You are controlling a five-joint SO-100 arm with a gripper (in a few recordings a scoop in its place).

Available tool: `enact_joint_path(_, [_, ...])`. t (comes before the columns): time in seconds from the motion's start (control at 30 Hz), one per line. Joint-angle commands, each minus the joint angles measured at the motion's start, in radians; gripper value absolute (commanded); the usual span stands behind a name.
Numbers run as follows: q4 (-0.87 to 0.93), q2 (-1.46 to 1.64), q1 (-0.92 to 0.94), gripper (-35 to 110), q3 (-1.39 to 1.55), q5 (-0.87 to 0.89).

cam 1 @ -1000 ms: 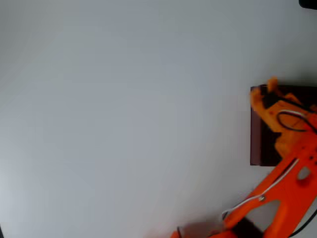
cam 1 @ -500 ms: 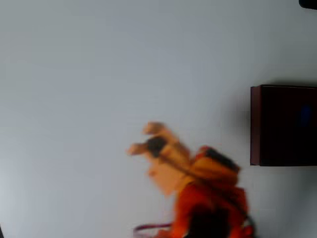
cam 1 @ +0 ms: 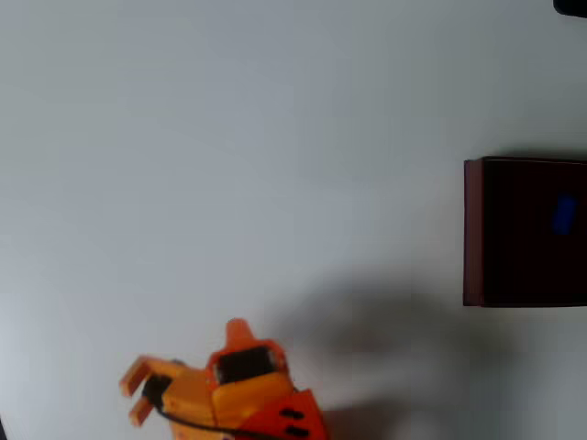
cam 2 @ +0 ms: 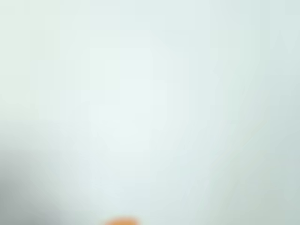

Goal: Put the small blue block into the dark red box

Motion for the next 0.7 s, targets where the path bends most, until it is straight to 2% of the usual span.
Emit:
enact_joint_path(0.0, [0.014, 0.195, -0.097, 0, 0.115, -0.055])
enact_joint_path(0.07, [0.031, 0.314, -0.118, 0, 0.184, -0.069])
enact_joint_path(0.23, [0.025, 0.314, -0.137, 0, 0.295, -0.117])
enact_joint_path(0.67, [0.021, 0.314, -0.133, 0, 0.322, -0.138])
